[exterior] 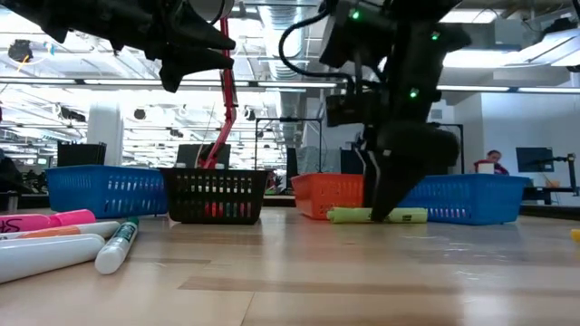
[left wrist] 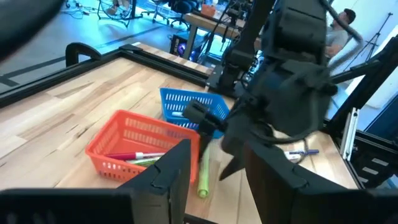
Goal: Pick & Place Markers
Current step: Put the large green highlighter pen into the black basket
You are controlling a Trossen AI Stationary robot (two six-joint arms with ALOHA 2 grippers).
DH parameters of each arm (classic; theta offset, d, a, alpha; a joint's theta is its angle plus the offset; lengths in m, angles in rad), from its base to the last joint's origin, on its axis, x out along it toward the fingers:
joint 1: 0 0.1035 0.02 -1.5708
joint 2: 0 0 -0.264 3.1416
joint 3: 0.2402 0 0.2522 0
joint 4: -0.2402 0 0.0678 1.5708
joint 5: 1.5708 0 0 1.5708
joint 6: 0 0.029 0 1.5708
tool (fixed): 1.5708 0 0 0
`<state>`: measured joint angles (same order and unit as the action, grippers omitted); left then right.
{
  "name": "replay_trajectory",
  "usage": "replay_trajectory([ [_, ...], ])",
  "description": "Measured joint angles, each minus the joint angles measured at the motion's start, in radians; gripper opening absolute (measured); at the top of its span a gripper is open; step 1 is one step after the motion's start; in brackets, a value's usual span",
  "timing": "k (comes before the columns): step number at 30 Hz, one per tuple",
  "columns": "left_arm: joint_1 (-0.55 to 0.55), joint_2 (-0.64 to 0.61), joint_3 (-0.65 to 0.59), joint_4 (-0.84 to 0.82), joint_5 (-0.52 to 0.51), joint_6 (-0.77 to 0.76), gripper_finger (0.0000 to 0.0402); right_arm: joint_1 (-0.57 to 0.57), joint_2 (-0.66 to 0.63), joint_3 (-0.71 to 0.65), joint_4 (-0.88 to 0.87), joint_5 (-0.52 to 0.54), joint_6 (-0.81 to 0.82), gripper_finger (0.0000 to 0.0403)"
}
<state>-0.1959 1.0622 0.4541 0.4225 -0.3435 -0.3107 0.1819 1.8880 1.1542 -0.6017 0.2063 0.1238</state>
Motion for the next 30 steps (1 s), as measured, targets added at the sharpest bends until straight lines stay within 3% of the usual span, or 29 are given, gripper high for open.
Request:
replay_trajectory([
  [7, 0.0, 0.0, 0.0, -0.003, 0.0, 0.0, 0.0143, -0.049, 0.042, 0.008, 0.008, -0.046, -0.001, 0.0189],
  [13, 0.0, 0.0, 0.0, -0.005, 0.0, 0.0, 0.0143, -0.051, 0.026, 0.004, 0.017, -0.09, -0.015, 0.0102],
  [18, 0.0, 0.0, 0.0, -0.006, 0.0, 0.0, 0.0143, -0.036, 0.011, 0.031, -0.009, -0.15, 0.071, 0.0041],
  [23, 0.0, 0.0, 0.0, -0.005, 0.0, 0.0, 0.0143, -0.008, -0.015, 0.125, 0.078, -0.174, 0.127, 0.0046],
  [27, 0.0, 0.0, 0.0, -0.003, 0.0, 0.0, 0.0143, -0.01, -0.018, 0.183, 0.265, -0.159, 0.139, 0.0081],
  [30, 0.0, 0.0, 0.0, -0.002, 0.0, 0.0, 0.0143, -0.038, -0.019, 0.185, 0.419, -0.115, 0.202, 0.0085],
])
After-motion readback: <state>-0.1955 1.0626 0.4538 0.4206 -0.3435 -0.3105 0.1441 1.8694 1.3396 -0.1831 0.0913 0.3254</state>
